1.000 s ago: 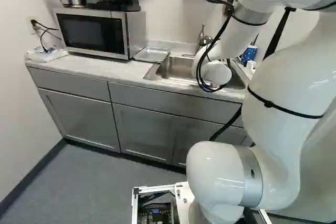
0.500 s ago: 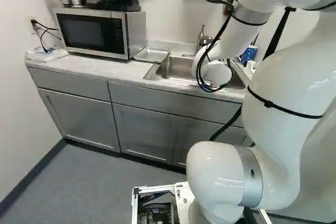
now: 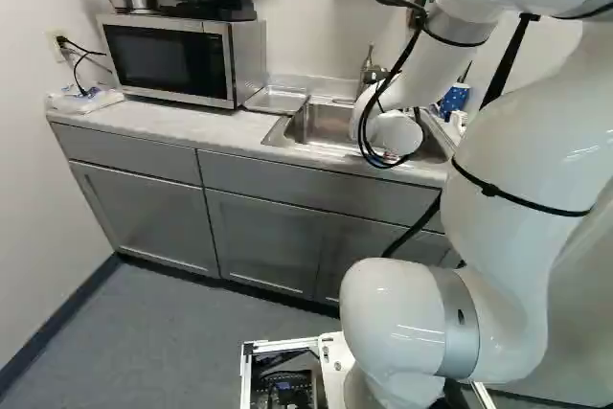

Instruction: Rinse the cup and place it in the tray

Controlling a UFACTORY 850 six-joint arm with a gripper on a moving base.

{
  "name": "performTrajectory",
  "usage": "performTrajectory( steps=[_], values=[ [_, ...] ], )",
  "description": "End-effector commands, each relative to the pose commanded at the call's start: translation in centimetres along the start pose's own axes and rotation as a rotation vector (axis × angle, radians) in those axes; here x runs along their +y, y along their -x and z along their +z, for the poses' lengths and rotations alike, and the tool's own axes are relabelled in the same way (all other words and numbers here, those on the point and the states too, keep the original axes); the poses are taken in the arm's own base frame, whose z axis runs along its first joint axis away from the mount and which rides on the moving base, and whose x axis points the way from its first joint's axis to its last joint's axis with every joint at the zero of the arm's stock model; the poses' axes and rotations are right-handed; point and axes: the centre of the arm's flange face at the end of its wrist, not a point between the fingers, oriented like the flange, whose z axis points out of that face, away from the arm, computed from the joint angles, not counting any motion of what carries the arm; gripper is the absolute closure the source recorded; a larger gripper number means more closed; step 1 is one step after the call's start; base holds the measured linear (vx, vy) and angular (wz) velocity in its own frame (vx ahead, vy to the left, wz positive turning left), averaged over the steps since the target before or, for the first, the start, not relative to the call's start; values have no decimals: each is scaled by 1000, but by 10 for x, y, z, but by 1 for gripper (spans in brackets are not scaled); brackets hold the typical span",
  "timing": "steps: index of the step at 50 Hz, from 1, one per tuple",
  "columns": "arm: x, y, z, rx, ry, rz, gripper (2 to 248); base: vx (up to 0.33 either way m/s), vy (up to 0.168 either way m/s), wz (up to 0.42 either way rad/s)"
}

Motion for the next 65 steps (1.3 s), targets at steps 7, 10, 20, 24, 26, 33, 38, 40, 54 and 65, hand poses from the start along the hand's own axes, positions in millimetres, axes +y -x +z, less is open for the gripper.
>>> performTrajectory(
  steps=[7, 10, 20, 24, 26, 33, 38, 40, 54, 65],
  values=[
    [0, 0, 0, 0, 0, 0, 126, 0, 0, 0],
    [0, 0, 0, 0, 0, 0, 126, 0, 0, 0],
    [0, 0, 0, 0, 0, 0, 126, 0, 0, 0],
    [0, 0, 0, 0, 0, 0, 126, 0, 0, 0],
    [0, 0, 0, 0, 0, 0, 126, 0, 0, 0],
    [0, 0, 0, 0, 0, 0, 126, 0, 0, 0],
    [0, 0, 0, 0, 0, 0, 126, 0, 0, 0],
    [0, 0, 0, 0, 0, 0, 126, 0, 0, 0],
    [0, 0, 0, 0, 0, 0, 126, 0, 0, 0],
    [0, 0, 0, 0, 0, 0, 126, 0, 0, 0]
  ],
)
